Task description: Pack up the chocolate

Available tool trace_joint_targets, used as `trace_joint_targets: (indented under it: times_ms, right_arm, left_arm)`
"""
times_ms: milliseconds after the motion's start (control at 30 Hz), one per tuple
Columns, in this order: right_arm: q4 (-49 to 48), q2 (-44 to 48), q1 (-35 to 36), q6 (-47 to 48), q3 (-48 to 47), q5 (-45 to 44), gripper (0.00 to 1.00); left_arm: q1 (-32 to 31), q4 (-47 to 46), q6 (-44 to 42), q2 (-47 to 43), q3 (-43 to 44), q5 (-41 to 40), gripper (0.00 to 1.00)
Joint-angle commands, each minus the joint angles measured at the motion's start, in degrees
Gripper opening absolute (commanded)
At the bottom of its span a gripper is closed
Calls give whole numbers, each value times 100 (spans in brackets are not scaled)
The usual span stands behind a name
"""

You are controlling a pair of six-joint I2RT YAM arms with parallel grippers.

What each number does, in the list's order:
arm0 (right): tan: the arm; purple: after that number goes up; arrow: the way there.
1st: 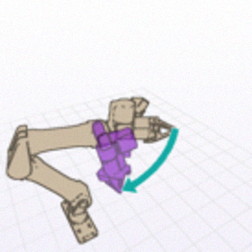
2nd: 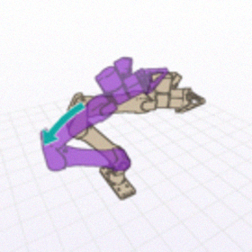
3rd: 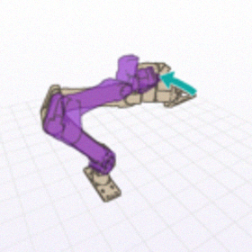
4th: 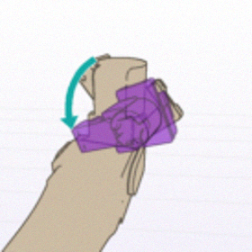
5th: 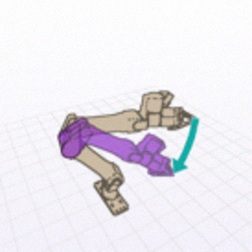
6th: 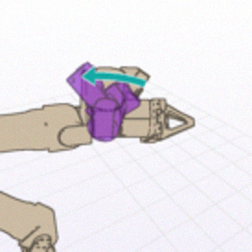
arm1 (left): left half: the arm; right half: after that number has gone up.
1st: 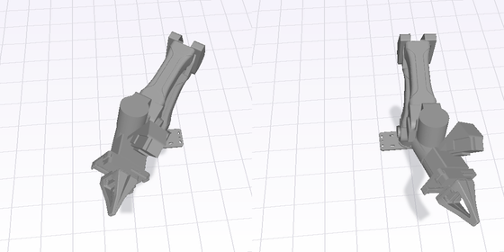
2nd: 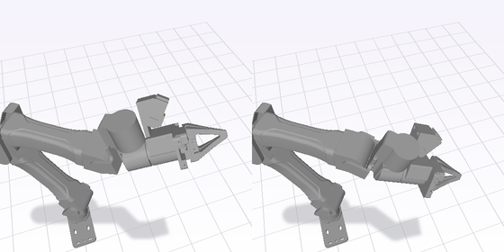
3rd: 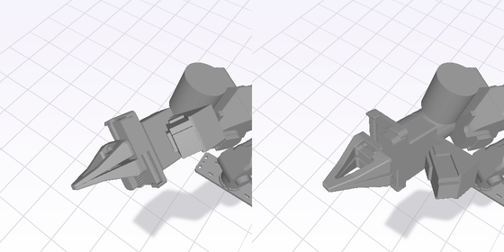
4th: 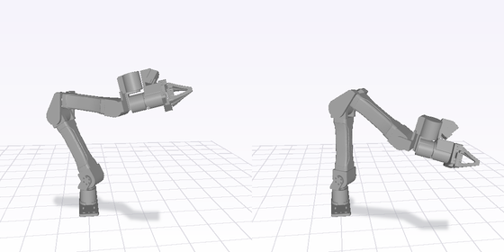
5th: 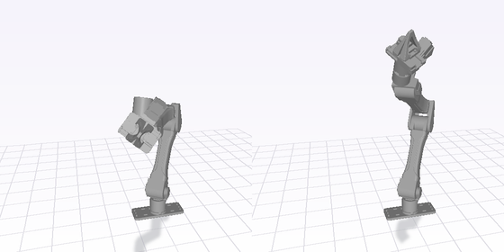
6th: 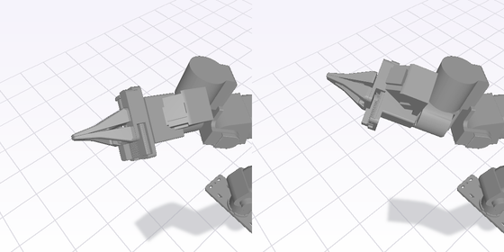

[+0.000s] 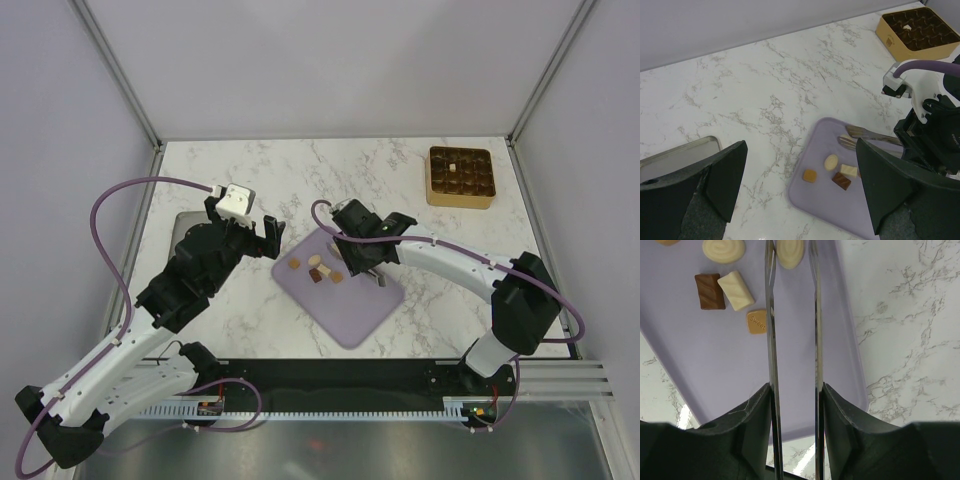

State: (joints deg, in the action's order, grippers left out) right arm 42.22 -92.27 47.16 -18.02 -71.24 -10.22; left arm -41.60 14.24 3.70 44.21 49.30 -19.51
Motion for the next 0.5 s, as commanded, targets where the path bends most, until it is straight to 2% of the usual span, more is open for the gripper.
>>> trace_joint_targets:
  times_ms: [0, 467]
  right_arm:
    - [-196, 166, 30, -79, 58, 2, 50]
    - [-170, 315, 22, -52, -56, 55, 41]
  left_arm:
    - [-14, -176, -186, -17, -17, -141, 97]
    - [-14, -167, -186, -26, -17, -167, 97]
